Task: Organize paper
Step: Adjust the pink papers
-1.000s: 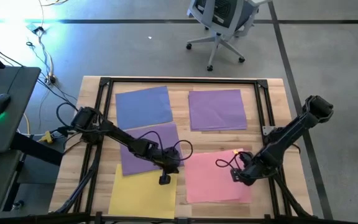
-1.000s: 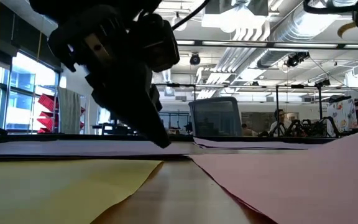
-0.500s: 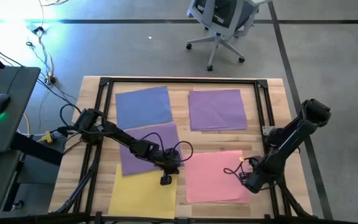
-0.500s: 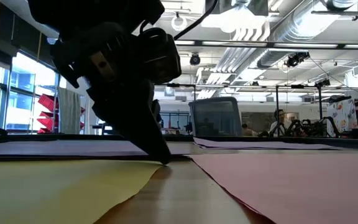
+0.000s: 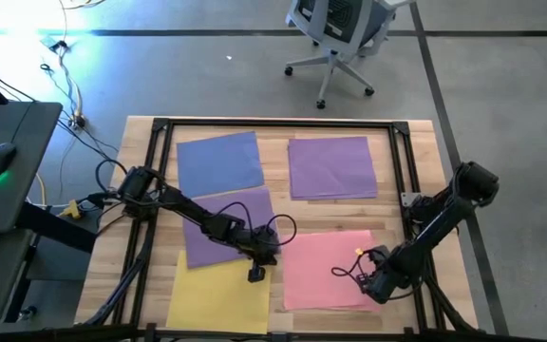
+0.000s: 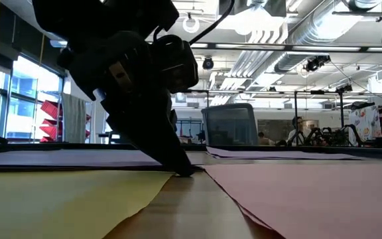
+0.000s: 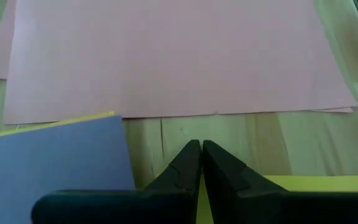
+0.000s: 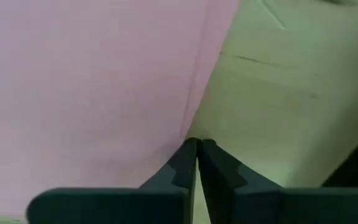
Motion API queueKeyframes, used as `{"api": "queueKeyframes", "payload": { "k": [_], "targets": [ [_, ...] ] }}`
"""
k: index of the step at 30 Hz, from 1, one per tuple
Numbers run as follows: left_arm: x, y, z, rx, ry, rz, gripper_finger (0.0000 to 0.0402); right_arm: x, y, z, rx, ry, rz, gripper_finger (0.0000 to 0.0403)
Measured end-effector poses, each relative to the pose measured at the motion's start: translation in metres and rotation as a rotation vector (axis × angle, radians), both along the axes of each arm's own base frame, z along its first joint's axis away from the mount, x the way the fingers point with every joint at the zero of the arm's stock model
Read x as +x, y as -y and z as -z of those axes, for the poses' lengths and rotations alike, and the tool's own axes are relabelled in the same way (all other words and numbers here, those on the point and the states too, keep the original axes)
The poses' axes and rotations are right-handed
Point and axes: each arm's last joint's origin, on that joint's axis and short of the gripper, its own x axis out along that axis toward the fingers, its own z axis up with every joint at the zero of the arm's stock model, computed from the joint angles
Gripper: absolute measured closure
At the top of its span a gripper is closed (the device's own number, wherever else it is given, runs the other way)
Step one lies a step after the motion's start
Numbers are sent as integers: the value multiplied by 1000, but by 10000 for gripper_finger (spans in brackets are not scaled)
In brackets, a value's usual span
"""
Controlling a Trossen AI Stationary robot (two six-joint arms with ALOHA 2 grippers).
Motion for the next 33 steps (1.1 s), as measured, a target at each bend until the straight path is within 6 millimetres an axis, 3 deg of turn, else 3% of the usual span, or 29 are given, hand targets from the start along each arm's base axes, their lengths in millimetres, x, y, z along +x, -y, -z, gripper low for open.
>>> {"api": "queueKeyframes", "payload": {
  "k": [7,11,20,22,26,29,33],
  "targets": [
    [4,-8,0,13,25,-33,401,5,-6,-5,18,99,-198,402],
    [8,-12,-3,22,38,-54,401,3,-6,-6,69,59,-240,403],
    [22,-5,-34,102,-68,-32,402,-8,-14,-25,155,106,-217,403],
    [24,-1,-42,124,-103,-7,402,-8,-22,-30,193,195,-216,403],
    [24,7,-49,123,-111,59,402,2,-43,-37,225,535,-222,403],
    [27,13,-53,125,-57,78,401,11,-54,-29,208,661,-257,403],
    [37,8,-60,82,46,10,402,20,-62,-4,213,631,-339,403]
  ]
}}
